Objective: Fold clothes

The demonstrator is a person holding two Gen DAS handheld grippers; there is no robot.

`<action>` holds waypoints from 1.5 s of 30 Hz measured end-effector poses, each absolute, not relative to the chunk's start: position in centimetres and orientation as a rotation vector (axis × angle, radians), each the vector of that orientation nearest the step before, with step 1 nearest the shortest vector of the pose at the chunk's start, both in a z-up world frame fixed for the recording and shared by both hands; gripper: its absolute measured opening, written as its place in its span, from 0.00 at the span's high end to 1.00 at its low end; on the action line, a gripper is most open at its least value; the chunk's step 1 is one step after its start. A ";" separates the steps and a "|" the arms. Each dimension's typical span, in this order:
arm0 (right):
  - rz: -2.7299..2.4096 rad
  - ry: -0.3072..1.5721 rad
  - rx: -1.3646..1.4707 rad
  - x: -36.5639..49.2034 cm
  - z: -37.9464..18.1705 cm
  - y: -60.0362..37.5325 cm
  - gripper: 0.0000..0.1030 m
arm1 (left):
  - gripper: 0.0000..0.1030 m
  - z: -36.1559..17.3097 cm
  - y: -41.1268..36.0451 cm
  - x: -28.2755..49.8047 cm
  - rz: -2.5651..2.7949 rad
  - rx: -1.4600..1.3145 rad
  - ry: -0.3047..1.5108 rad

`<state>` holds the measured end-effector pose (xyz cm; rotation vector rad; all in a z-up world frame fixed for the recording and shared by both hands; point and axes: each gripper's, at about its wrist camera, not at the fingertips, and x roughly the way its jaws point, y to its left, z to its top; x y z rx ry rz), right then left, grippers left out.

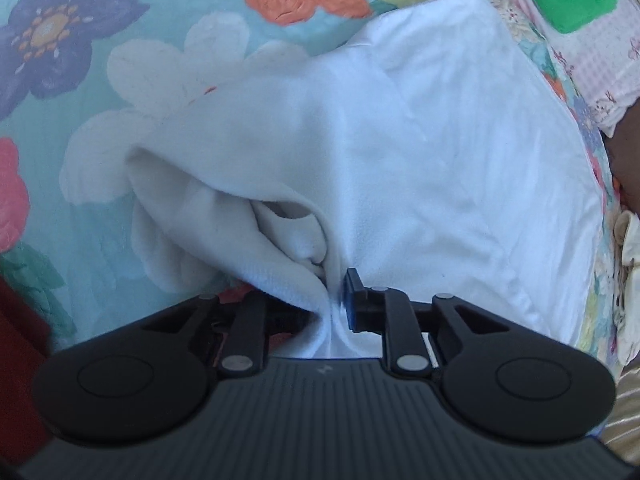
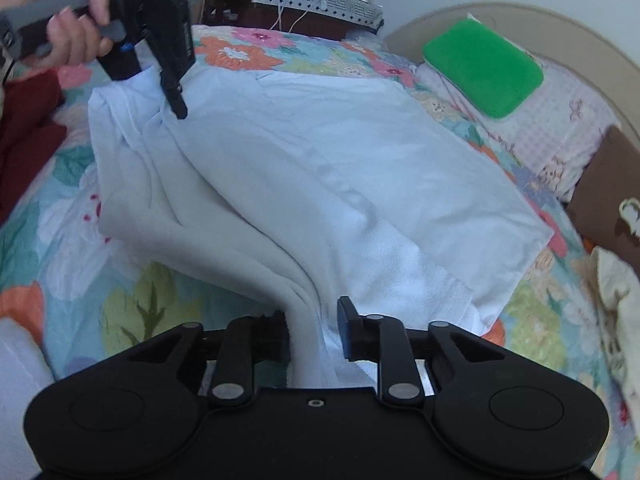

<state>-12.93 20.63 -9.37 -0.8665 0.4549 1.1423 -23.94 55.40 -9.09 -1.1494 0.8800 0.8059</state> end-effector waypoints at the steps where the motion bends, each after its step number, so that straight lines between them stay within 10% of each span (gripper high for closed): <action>1: 1.136 0.451 -0.892 -13.2 -9.7 20.8 0.45 | 0.75 -9.4 55.7 -24.1 0.806 -1.176 0.876; 7: 1.091 0.434 -0.869 -13.2 -10.8 22.1 0.45 | 0.66 -10.5 56.3 -23.7 0.793 -1.253 0.848; 11: 1.080 0.391 -0.850 -11.5 -11.0 24.2 0.83 | 0.86 -9.0 55.3 -22.7 0.772 -1.099 0.847; 25: 1.150 0.488 -0.611 -12.2 -7.3 20.4 0.85 | 0.86 -2.4 51.3 -24.1 0.763 -0.803 0.713; 45: 1.367 0.857 -0.437 -13.8 0.6 14.8 0.85 | 0.87 4.5 44.5 -35.4 0.679 -1.067 0.454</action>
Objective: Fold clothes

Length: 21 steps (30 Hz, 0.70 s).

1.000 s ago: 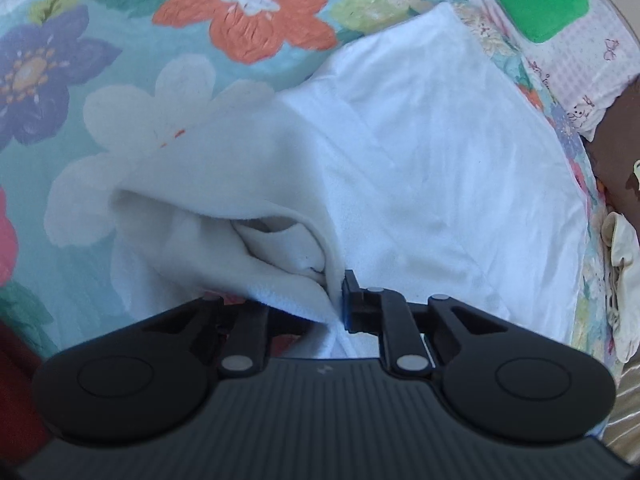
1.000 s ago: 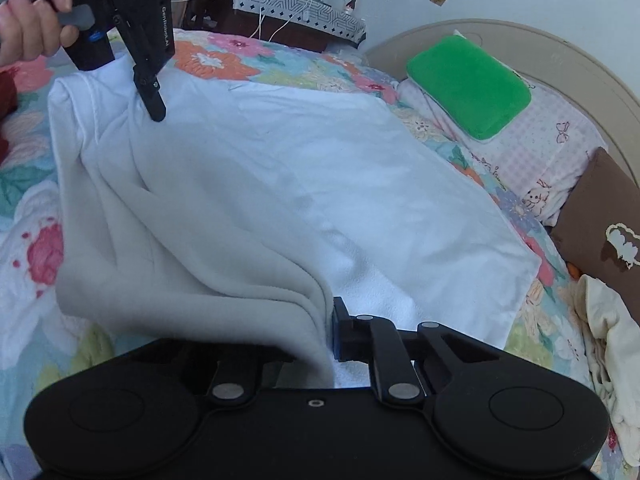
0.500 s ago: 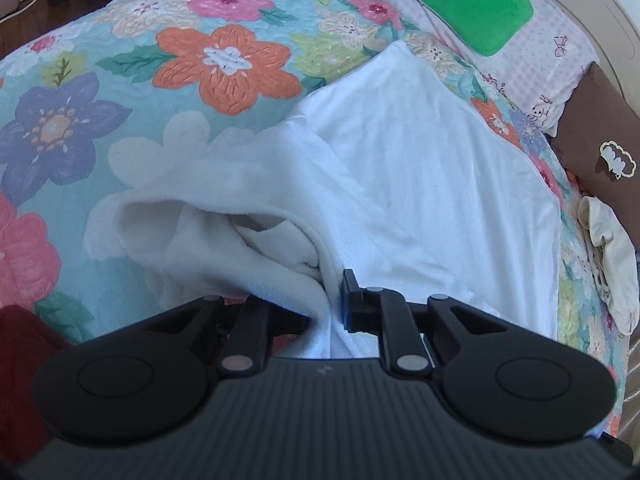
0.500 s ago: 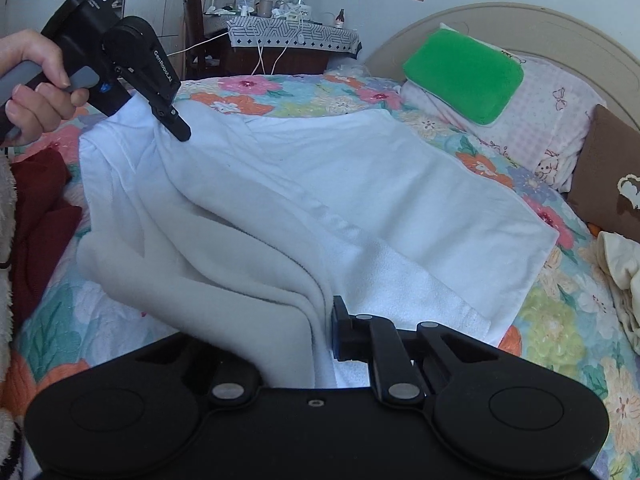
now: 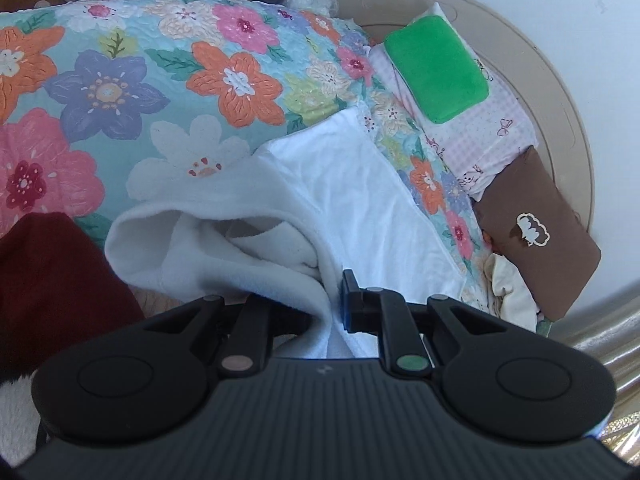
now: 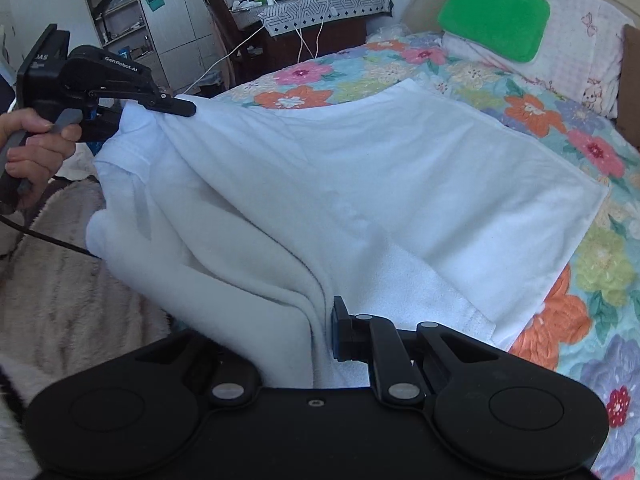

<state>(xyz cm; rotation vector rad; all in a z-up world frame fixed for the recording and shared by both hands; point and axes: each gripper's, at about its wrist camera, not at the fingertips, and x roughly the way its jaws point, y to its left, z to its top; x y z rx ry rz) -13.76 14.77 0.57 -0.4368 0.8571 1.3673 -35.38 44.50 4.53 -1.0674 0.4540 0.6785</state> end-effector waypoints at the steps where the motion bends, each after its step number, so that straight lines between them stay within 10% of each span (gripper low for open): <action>1: 1.380 0.878 -0.416 -13.6 1.1 14.5 0.85 | 0.87 4.9 44.4 -35.5 0.679 -1.061 0.458; 21: 1.242 1.126 -0.311 4.3 -2.1 24.1 0.84 | 0.86 -1.0 55.4 -15.9 0.653 -0.769 0.813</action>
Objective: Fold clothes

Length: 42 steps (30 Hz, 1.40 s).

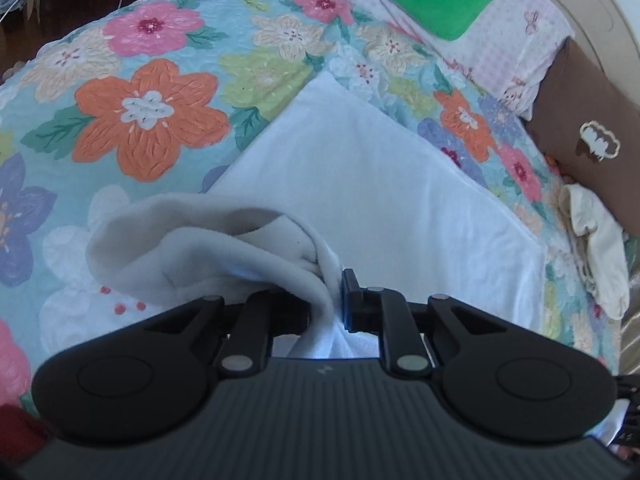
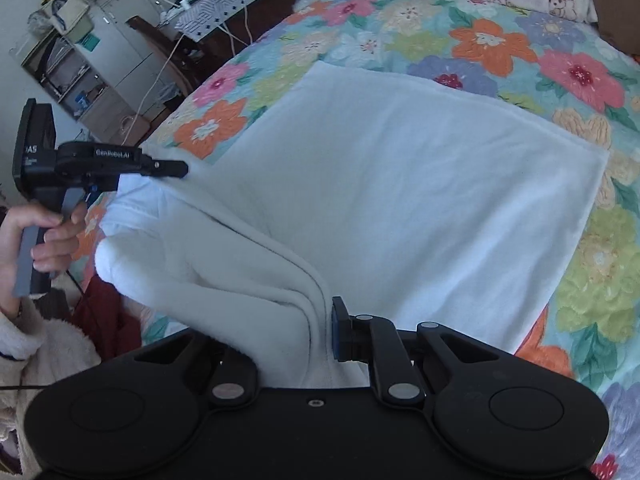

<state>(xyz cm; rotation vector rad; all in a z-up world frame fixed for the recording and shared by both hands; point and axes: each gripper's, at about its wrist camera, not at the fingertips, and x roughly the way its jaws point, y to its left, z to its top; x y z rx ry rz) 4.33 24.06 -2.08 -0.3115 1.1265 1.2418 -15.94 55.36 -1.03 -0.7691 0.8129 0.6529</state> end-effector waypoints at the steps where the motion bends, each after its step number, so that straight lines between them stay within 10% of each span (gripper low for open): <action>1: 1.231 1.117 -0.335 4.9 -2.4 24.8 0.84 | 0.86 -1.5 55.7 -15.1 0.653 -0.763 0.820; 23: 1.133 1.194 -0.284 18.2 -7.7 30.3 0.84 | 0.83 -5.3 63.3 0.7 0.609 -0.629 0.974; 32: 1.010 1.270 -0.133 22.7 -10.1 29.2 0.67 | 0.65 -4.9 65.7 -1.5 0.648 -0.842 0.874; 34: 1.003 1.267 -0.099 22.7 -10.4 28.4 0.69 | 0.42 -3.4 65.8 -3.3 0.694 -0.803 0.788; 42: 0.938 1.236 0.019 23.3 -9.4 27.3 0.63 | 0.38 -3.6 67.3 -6.9 0.695 -0.775 0.729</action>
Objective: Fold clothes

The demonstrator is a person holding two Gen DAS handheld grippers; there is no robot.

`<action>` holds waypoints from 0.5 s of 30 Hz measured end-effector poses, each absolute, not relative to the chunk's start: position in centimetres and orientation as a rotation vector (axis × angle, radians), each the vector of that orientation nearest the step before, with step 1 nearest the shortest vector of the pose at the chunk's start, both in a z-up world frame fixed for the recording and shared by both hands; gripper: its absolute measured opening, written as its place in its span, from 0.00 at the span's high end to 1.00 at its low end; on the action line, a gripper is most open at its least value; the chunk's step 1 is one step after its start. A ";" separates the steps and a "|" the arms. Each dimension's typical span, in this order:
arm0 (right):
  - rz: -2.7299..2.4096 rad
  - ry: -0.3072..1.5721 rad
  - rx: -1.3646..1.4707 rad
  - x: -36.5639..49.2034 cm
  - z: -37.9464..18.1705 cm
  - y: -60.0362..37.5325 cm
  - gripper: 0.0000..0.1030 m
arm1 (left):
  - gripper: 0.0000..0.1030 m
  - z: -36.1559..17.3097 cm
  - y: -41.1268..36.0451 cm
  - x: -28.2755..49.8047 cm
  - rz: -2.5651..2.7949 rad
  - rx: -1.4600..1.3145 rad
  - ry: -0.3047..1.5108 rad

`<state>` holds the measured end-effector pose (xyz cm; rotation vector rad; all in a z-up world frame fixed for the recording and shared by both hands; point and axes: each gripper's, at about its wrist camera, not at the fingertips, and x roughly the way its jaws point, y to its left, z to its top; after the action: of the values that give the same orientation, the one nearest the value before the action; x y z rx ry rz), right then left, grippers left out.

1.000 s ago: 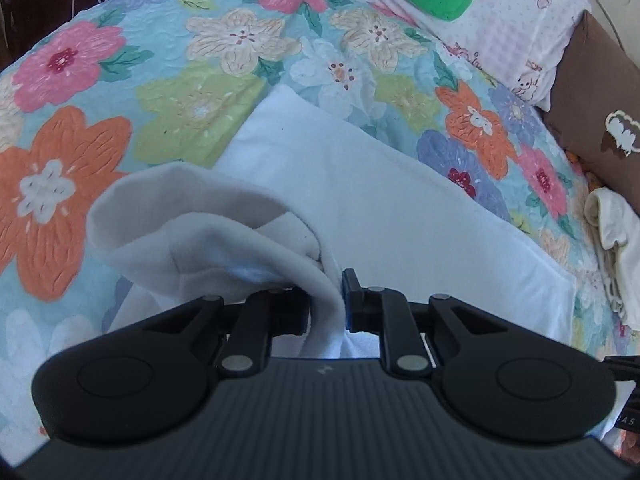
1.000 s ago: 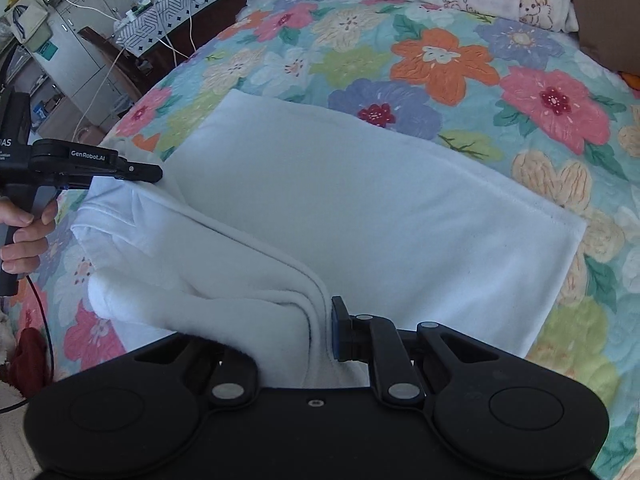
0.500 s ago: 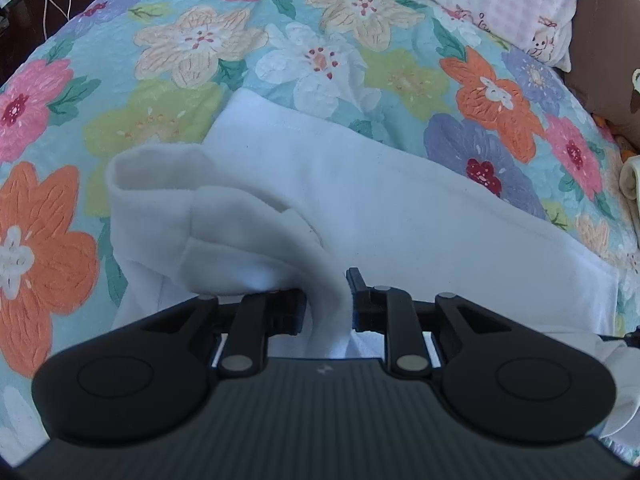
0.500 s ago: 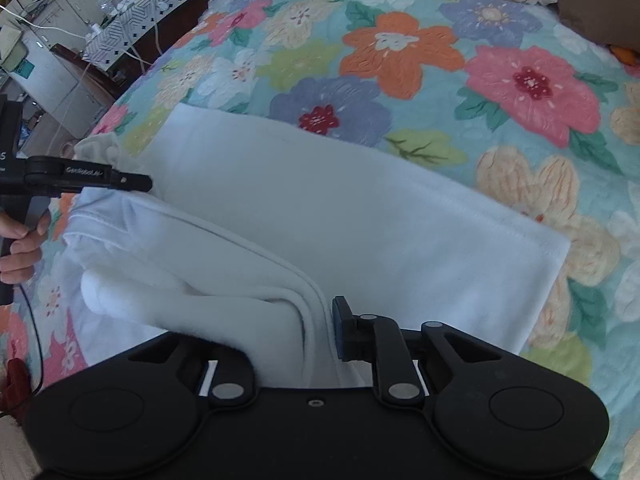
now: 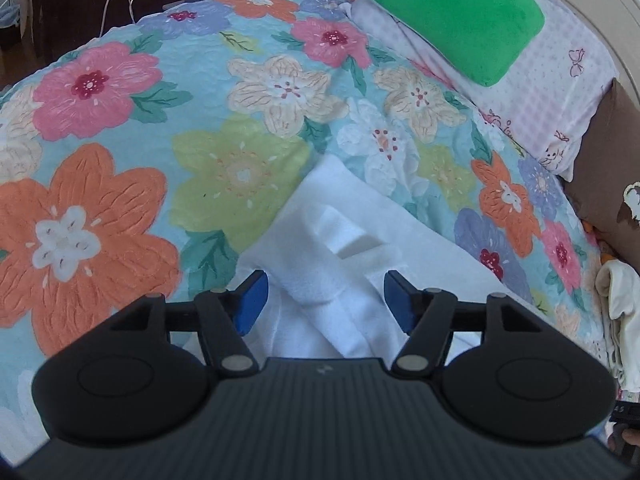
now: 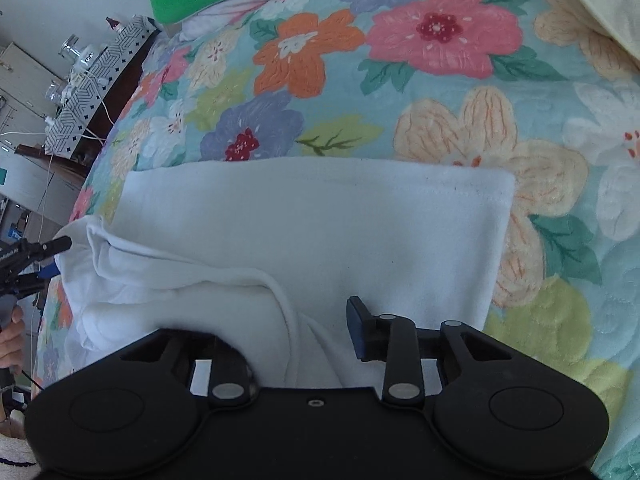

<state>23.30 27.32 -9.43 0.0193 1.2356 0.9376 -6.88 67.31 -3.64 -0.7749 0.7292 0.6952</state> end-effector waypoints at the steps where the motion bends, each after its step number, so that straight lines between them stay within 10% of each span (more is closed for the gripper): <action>1: 0.934 1.222 0.036 23.4 -9.1 27.2 0.63 | 0.38 -3.9 67.3 -7.1 0.688 -0.777 0.730; 15: 0.792 0.747 -0.176 19.3 -2.3 23.0 0.44 | 0.38 -2.5 64.0 -8.4 0.671 -0.713 0.734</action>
<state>19.28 23.00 -2.34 -0.1761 0.7471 0.7922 -8.43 63.96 -2.54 -0.7126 0.7342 0.6709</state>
